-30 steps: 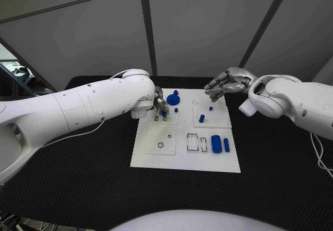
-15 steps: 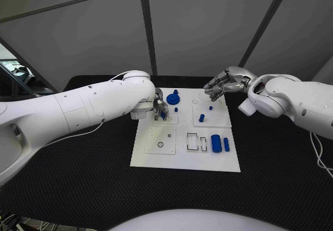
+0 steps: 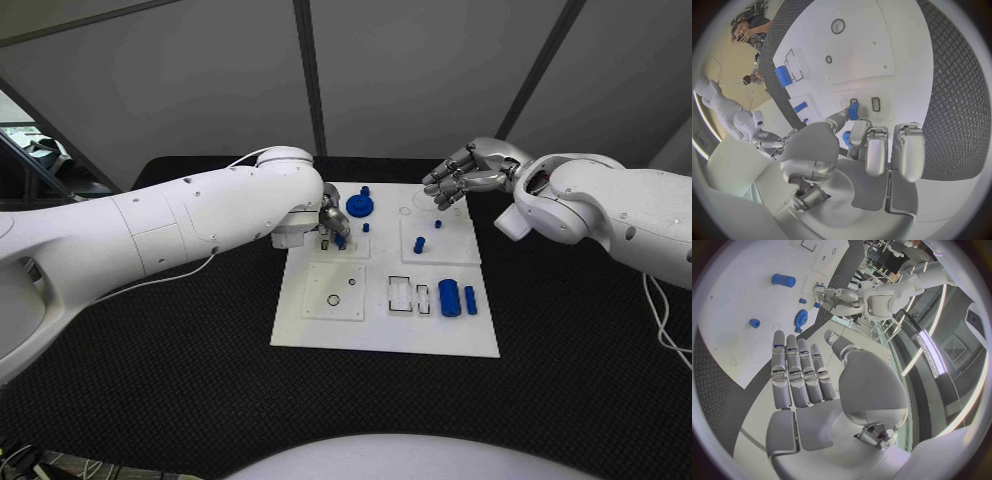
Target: Assemble the parts on the task board
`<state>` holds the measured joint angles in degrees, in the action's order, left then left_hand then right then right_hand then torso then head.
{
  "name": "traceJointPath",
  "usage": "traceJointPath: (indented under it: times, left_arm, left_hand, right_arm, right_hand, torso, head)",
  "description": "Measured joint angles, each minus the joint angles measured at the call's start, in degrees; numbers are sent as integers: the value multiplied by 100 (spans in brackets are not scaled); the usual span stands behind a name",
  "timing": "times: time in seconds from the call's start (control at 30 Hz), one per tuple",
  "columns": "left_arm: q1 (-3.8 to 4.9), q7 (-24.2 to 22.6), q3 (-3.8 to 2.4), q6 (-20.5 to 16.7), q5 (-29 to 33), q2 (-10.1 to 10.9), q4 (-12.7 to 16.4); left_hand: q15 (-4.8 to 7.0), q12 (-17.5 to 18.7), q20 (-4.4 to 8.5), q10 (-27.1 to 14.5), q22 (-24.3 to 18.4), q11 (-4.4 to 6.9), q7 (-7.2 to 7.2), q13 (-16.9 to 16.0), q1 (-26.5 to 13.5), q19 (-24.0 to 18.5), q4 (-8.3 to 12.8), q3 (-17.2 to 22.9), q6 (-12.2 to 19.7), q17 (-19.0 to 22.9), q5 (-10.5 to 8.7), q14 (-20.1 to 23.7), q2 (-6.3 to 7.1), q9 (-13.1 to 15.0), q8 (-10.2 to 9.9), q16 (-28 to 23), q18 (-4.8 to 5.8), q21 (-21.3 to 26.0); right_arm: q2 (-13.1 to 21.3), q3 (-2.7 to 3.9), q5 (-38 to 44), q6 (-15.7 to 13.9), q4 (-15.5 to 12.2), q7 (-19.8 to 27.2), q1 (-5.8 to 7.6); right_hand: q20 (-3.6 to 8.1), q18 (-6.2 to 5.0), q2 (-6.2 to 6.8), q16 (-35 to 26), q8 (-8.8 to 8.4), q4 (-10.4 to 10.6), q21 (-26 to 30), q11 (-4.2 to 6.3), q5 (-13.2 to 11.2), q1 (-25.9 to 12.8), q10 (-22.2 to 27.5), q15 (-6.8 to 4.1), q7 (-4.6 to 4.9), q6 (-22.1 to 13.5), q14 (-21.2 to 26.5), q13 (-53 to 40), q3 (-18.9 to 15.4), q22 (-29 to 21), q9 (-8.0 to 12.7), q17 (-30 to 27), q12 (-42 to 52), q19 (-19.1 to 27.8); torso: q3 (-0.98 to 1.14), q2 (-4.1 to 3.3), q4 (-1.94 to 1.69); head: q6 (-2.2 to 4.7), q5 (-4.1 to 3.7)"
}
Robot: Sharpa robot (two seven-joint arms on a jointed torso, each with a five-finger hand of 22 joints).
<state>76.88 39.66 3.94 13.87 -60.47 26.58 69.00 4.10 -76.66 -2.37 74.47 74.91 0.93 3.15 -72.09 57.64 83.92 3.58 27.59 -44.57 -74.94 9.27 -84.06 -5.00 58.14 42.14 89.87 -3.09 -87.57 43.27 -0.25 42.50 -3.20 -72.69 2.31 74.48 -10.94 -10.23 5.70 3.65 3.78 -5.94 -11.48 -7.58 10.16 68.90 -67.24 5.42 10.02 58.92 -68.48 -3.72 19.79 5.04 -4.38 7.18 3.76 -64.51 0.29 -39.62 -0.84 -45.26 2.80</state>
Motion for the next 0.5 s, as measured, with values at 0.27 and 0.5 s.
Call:
traceJointPath:
  times: [0.27, 0.5]
  left_arm:
    - [-1, 0, 0, -5, 21, 2, -2]
    - [-3, 0, 1, -7, 36, -1, -2]
  left_hand:
    - [0, 0, 0, 0, 0, -1, 0, 1, 0, 0, 0, 0, 0, 0, 23, 0, 0, 1, 16, 0, 0, 0]
    - [0, 0, 0, 0, 0, -2, 2, 1, 0, 0, -1, 1, -2, 0, 24, 0, 0, 6, 17, 0, 0, 0]
  right_arm:
    - [-5, 0, 0, 1, 0, 0, 0]
    - [-6, 0, 0, 3, 0, 0, 0]
  right_hand:
    - [0, 0, 0, 0, 0, 0, 0, 0, 0, 0, 0, 0, 0, 0, 0, 0, 0, 0, 0, 0, 0, 0]
    - [0, 0, 0, 0, 0, 0, 0, 0, 0, 0, 0, 0, 0, 0, 0, 0, 0, 1, 0, 1, 0, 0]
  torso:
    - [-2, 2, 0]
    - [-2, 2, 3]
  head:
    - [13, 4]
    - [16, 2]
